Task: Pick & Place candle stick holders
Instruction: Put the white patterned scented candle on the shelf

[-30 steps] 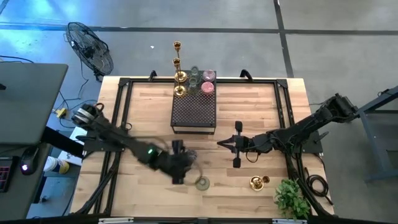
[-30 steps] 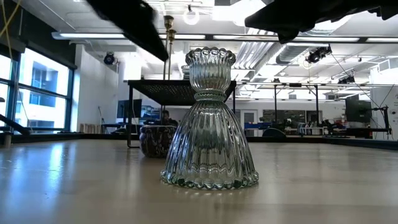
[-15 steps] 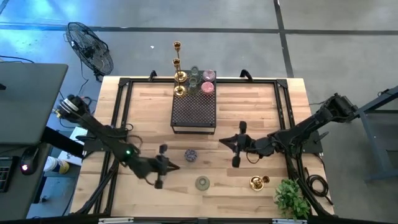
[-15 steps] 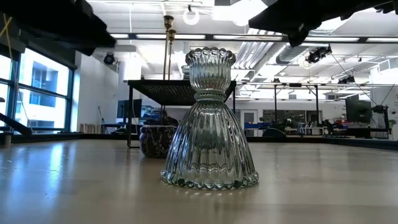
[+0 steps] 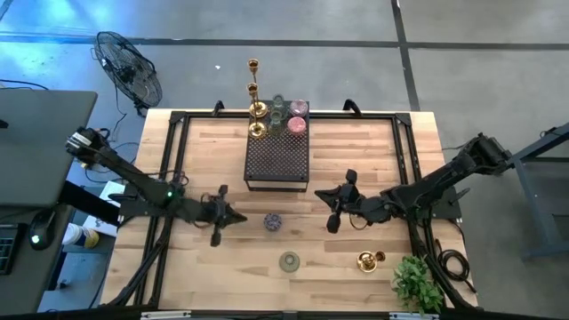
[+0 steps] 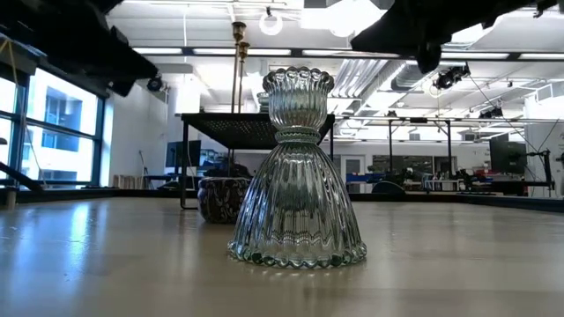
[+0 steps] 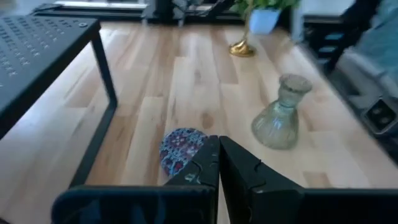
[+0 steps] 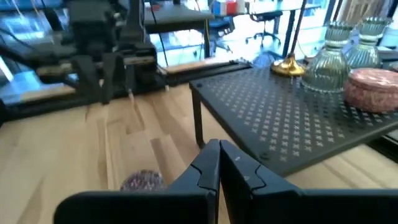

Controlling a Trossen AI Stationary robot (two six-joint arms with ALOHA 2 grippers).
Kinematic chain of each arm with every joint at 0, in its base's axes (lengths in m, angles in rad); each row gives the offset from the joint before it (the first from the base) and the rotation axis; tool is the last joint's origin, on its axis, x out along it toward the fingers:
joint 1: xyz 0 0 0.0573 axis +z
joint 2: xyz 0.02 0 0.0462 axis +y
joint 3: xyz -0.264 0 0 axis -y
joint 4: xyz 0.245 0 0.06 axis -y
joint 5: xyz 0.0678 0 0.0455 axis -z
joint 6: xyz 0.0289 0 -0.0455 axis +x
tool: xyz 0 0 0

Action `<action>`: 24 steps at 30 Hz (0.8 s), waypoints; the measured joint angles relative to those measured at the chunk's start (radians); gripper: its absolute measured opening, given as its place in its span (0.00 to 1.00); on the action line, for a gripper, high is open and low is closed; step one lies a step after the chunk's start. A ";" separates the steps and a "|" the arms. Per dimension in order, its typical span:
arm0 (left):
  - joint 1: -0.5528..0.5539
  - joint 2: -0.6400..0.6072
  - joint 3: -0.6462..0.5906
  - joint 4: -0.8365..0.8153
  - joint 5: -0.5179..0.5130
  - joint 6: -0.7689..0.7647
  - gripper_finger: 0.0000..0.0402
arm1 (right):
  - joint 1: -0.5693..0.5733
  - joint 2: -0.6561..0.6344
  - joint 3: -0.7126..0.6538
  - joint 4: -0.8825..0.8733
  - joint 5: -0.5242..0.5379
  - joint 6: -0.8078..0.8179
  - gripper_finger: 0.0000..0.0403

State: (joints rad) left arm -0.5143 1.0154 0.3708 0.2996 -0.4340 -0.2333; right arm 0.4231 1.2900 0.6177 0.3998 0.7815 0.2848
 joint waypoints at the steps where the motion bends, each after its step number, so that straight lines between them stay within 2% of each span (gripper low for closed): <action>1: 0.024 -0.017 -0.028 0.029 0.039 0.011 0.01 | 0.007 0.002 0.019 -0.046 0.011 0.018 0.00; 6: 0.132 -0.062 -0.131 0.172 0.147 0.033 0.00 | 0.028 0.018 0.108 -0.234 0.032 0.123 0.00; 10: 0.196 -0.071 -0.173 0.234 0.156 0.038 0.00 | 0.027 0.041 0.123 -0.268 0.005 0.196 0.00; 13: 0.231 -0.072 -0.174 0.238 0.131 0.038 0.00 | 0.030 0.080 0.123 -0.256 -0.006 0.240 0.04; 18: 0.267 -0.071 -0.174 0.231 0.076 0.018 0.00 | 0.039 0.152 0.123 -0.245 -0.029 0.277 0.19; 24: 0.265 -0.071 -0.174 0.219 0.045 0.012 0.01 | 0.031 0.201 0.128 -0.248 -0.068 0.292 0.42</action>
State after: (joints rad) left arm -0.2489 0.9443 0.1963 0.5181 -0.3893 -0.2214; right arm 0.4541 1.4911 0.7462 0.1521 0.7131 0.5765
